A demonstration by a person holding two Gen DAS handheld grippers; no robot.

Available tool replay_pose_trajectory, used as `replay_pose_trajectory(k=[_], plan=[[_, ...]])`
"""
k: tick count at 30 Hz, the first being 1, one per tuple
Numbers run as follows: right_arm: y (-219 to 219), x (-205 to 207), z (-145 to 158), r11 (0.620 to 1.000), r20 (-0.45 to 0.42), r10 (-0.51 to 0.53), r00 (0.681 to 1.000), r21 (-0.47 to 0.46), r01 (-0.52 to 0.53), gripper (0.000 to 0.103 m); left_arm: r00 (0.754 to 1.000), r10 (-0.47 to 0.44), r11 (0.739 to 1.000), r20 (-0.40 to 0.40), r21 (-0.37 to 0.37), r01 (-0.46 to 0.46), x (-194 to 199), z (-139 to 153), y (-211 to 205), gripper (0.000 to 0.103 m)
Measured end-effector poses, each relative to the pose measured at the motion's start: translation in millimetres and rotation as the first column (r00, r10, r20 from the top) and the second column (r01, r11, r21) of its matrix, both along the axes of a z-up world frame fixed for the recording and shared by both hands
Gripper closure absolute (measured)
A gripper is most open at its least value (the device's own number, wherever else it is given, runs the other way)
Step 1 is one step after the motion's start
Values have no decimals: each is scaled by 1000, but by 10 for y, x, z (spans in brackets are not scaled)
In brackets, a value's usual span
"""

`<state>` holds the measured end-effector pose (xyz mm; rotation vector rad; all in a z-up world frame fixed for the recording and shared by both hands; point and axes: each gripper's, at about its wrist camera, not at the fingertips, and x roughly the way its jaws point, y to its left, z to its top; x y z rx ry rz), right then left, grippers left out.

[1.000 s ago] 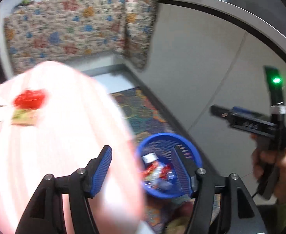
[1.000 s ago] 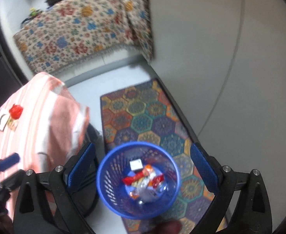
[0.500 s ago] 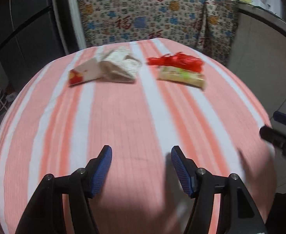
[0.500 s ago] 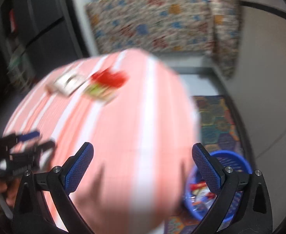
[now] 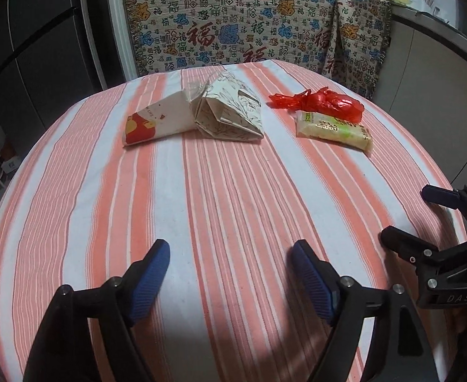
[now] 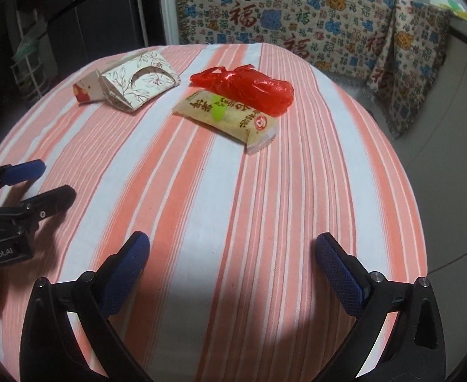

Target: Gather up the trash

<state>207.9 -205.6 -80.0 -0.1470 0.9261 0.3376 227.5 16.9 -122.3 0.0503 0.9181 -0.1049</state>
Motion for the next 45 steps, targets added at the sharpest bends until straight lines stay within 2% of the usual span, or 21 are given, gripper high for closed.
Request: replay_pose_trajectory(k=[4,6,7,9,13,17,21,26,27,29,30,31,32,33,35,37,40,45], plan=[[19,6,3,1000,0,-1,1000,0,1,1,1000,0,1000,-1,-1,0,6,-4,6,20],[20,10,0,1000,-1,0,1000,2,0,1,1000,3,1000,-4,6,-3,24,-11,8,13],[31,6,-1,1000,-1,-1,1000,2,1,1,1000,18,1000,-12,18,-18,28,-25,13,3],[23,5,-2,1000,0,0,1000,1,0,1,998,52,999,-28,-1,-52,43,-42,62,0],[29,17,-2,1000,-1,-1,1000,1,1,0,998,-47,999,-45,2,47,52,-38,146,0],[21,12,-1,1000,0,1,1000,2,-1,0,996,-88,996,33,25,87,296,86,563,0],[20,10,-3,1000,0,1,1000,1,-1,0,989,-140,989,55,-34,142,721,189,921,0],[18,13,-3,1000,1,1,1000,2,-1,0,961,-269,960,61,97,263,1069,159,925,2],[17,11,-3,1000,1,1,1000,2,-1,0,953,-295,951,69,123,285,1094,154,893,3],[15,11,-2,1000,1,2,1000,2,-2,0,937,-341,934,78,143,328,1121,146,844,19],[16,12,-2,1000,1,2,1000,2,-2,0,930,-360,926,73,146,348,1135,134,818,24],[17,13,-3,1000,1,2,1000,2,-2,0,925,-375,920,66,145,363,1148,113,800,36],[15,12,-3,1000,1,2,1000,2,-2,0,921,-385,916,56,144,374,1176,88,771,55],[13,11,-3,1000,1,2,1000,3,-2,0,918,-395,912,34,139,387,1199,56,758,66],[12,11,-2,1000,2,3,1000,3,-3,0,920,-390,915,41,134,382,1166,60,760,81],[12,12,-3,1000,2,3,1000,3,-3,0,928,-372,927,35,71,369,1118,101,806,91],[9,10,-3,1000,2,3,1000,3,-3,0,942,-335,942,21,21,335,919,163,834,91],[8,12,-3,1000,3,4,1000,3,-4,0,957,-291,957,-11,10,291,231,245,626,91]])
